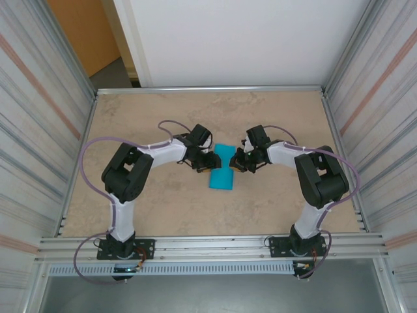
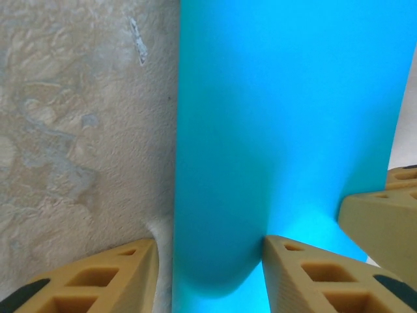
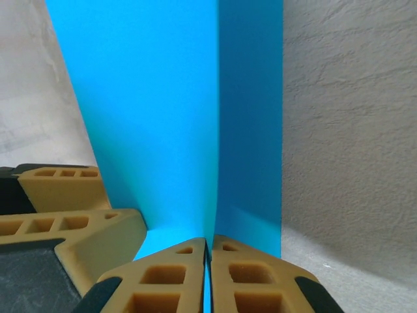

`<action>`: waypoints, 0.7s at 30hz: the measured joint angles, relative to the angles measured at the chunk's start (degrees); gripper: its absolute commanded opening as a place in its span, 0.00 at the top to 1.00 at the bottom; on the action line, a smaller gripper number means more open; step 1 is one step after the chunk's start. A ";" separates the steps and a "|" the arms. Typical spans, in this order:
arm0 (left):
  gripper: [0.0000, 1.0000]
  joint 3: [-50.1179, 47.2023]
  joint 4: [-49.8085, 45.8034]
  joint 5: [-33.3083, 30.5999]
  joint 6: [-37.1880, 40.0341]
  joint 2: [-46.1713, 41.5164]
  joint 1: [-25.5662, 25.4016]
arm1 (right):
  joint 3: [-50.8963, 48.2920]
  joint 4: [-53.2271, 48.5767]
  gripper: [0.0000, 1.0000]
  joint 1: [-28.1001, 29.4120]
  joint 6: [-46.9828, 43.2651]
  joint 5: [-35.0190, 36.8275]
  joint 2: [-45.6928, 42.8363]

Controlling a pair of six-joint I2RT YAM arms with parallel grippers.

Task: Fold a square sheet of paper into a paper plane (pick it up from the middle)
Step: First fold in half a square sheet of paper at the center of the table.

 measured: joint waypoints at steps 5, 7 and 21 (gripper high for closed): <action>0.59 1.92 -2.56 -0.44 -0.63 1.20 0.00 | 0.52 -1.38 0.72 -0.31 -0.11 0.72 0.00; 0.60 2.49 -3.34 -0.59 -0.87 1.62 0.00 | 0.72 -2.05 0.70 -0.61 -0.15 1.36 -0.04; 0.61 7.87 -10.12 -2.93 -0.83 5.66 -0.76 | 0.55 -7.89 0.71 -4.87 -2.36 7.10 -7.10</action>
